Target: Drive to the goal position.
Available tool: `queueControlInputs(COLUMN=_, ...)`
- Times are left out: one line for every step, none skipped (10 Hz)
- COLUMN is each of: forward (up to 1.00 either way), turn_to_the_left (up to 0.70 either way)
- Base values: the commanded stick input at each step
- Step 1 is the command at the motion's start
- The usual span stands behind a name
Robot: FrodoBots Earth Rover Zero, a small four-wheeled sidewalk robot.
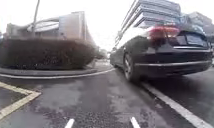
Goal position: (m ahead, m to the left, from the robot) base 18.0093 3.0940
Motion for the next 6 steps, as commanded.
queueControlInputs(forward=0.7, turn_to_the_left=-0.1)
queueControlInputs(forward=0.7, turn_to_the_left=-0.12)
queueControlInputs(forward=0.7, turn_to_the_left=-0.14)
queueControlInputs(forward=0.7, turn_to_the_left=-0.13)
queueControlInputs(forward=0.7, turn_to_the_left=-0.1)
queueControlInputs(forward=0.7, turn_to_the_left=-0.06)
